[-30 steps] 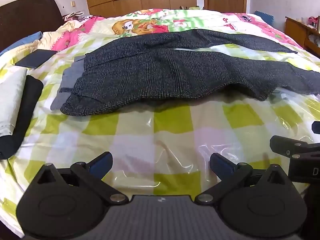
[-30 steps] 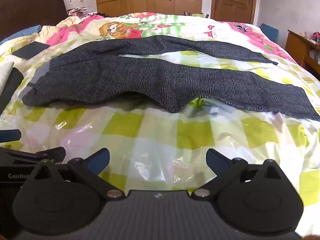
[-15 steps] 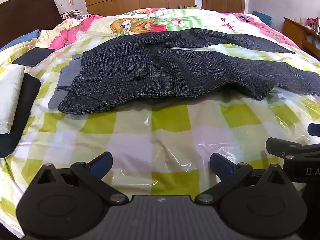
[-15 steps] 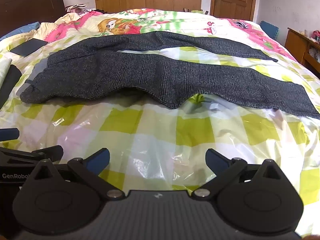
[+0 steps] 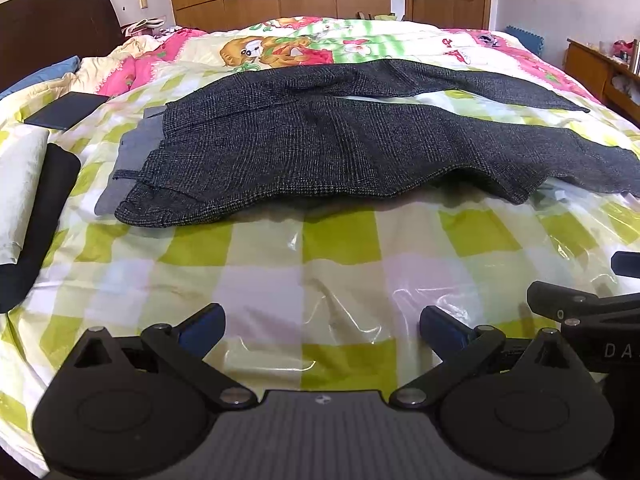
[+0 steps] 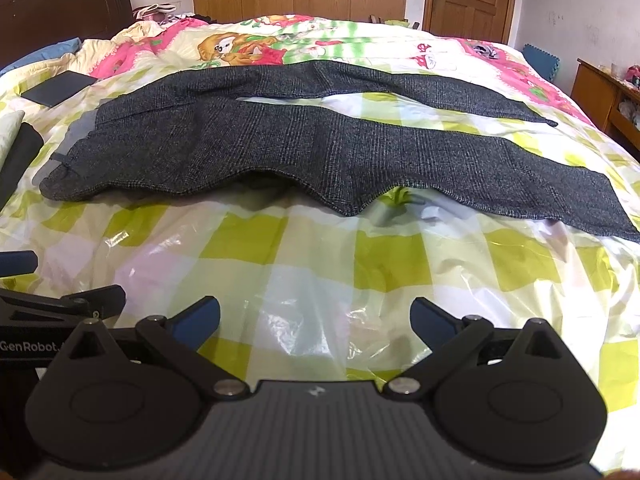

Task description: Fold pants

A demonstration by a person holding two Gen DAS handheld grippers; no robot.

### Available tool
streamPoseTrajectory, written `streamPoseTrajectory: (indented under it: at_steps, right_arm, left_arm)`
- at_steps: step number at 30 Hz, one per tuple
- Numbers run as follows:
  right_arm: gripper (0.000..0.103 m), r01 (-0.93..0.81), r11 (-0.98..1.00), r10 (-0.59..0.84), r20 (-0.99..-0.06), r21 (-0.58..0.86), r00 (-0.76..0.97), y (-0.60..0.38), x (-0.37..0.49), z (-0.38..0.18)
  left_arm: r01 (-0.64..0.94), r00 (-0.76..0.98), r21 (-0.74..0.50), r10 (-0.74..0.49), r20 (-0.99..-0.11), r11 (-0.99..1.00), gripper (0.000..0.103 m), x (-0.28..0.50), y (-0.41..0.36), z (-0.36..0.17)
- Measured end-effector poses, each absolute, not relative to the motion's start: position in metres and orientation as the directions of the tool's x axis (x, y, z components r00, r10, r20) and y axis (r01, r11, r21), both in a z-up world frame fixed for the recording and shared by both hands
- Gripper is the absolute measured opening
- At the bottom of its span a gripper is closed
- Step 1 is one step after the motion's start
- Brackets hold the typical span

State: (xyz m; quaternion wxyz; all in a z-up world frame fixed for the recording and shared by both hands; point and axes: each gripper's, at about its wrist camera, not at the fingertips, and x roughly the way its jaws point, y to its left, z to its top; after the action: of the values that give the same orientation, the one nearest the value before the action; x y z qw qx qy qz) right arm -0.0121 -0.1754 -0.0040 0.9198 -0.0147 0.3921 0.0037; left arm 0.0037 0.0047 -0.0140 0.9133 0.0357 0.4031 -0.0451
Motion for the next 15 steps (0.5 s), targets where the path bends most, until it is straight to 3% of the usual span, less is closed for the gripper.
streamPoseTrajectory:
  at_steps: [15]
  right_arm:
    - [0.100, -0.018, 0.999, -0.009, -0.722, -0.030, 0.692, -0.1742, -0.0114, -0.0042]
  left_arm:
    - [0.113, 0.674, 0.036, -0.050, -0.737, 0.993, 0.103, 0.0035, 0.0035, -0.0143]
